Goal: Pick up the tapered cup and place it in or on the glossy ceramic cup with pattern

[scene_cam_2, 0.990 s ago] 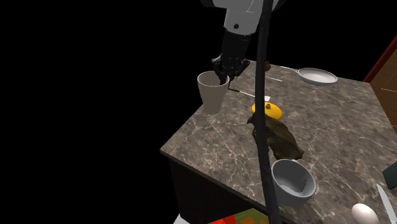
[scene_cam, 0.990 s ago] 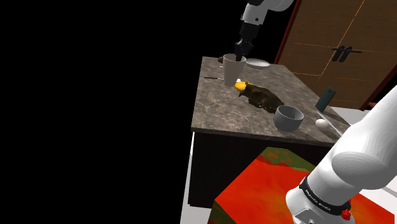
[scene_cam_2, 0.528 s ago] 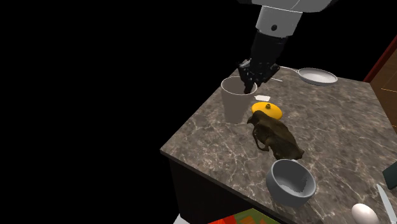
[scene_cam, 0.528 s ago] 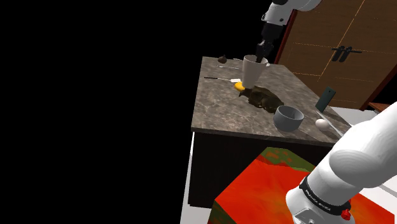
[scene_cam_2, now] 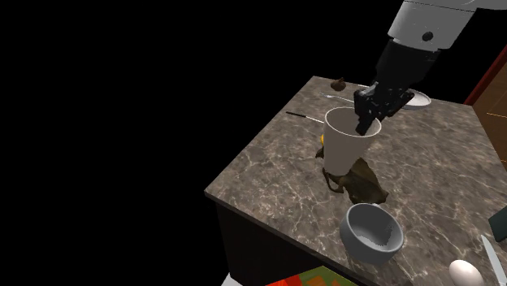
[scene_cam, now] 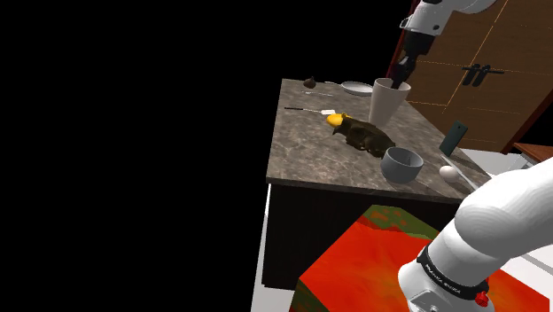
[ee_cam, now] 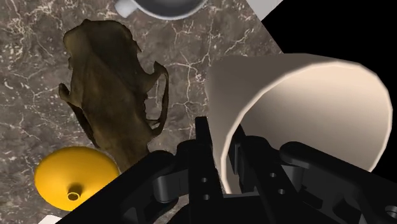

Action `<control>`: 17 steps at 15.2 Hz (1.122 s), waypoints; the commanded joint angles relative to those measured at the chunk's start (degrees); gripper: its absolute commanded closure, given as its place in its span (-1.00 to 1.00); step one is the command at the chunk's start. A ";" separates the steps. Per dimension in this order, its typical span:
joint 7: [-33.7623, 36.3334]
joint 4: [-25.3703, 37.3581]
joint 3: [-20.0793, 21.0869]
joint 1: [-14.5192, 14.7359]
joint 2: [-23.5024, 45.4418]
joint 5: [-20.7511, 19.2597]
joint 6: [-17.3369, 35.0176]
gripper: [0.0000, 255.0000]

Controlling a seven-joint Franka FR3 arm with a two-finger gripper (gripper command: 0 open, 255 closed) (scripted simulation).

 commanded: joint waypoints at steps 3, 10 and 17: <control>-4.37 -0.69 -3.01 -2.29 -3.04 -2.45 -2.32 1.00; -10.74 -1.11 -7.56 -5.35 -6.18 -5.97 -4.73 1.00; -10.95 -6.70 -8.34 -5.75 -6.56 -6.60 0.52 1.00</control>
